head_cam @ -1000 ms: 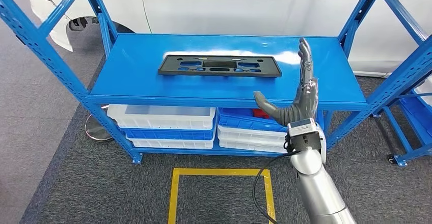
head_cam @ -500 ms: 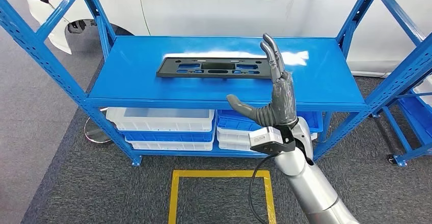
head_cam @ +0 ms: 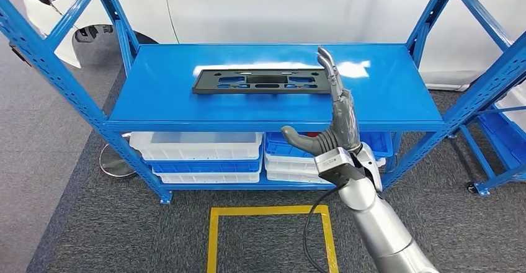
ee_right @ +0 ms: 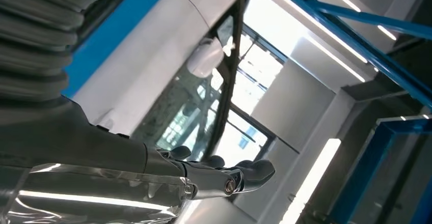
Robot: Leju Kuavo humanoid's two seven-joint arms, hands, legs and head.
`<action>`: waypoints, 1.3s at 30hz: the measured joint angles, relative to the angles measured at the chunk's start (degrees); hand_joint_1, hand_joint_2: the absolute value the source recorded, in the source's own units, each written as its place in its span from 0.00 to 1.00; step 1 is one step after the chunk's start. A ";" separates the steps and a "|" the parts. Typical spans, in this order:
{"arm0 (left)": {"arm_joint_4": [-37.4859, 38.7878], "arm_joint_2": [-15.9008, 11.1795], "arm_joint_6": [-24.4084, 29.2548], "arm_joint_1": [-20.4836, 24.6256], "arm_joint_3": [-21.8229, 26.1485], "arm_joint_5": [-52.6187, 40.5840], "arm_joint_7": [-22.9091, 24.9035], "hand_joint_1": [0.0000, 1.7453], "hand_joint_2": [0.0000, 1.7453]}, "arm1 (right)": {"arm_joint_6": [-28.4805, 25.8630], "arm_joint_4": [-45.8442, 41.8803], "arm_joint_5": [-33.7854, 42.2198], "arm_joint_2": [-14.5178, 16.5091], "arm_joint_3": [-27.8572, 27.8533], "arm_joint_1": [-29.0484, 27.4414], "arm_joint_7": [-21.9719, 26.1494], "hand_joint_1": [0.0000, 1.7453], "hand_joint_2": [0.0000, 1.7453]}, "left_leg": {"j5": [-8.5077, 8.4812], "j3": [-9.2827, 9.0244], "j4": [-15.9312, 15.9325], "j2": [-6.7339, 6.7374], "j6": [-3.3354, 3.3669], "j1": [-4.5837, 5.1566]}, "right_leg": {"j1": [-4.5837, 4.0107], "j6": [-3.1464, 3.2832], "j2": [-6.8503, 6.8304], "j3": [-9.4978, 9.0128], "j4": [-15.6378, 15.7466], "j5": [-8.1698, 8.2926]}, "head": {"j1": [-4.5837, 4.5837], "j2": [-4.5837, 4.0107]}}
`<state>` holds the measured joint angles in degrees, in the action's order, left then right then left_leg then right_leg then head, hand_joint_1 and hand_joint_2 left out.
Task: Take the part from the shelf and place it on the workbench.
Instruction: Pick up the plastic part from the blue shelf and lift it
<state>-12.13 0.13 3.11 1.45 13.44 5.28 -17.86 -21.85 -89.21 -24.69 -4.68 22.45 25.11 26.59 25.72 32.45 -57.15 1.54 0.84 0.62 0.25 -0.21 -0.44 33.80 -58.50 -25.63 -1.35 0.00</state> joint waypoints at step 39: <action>0.07 0.44 -0.60 -0.12 2.43 -0.30 -0.52 0.00 0.00 | 16.14 8.85 9.18 1.10 -0.25 2.70 -2.89 0.00 1.00 | 7.55 6.25 -14.32 -1.25 -2.90 -1.24 | 0.44 1.43 0.70 -0.39 1.59 0.54 | -0.25 0.00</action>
<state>-12.07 0.56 2.51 1.33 15.87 4.98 -18.38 -5.71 -80.36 -15.51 -3.58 22.21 27.81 23.70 33.27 38.70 -71.47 0.29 -2.06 -0.62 0.69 1.23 0.26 33.41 -56.92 -25.09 -1.61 -0.01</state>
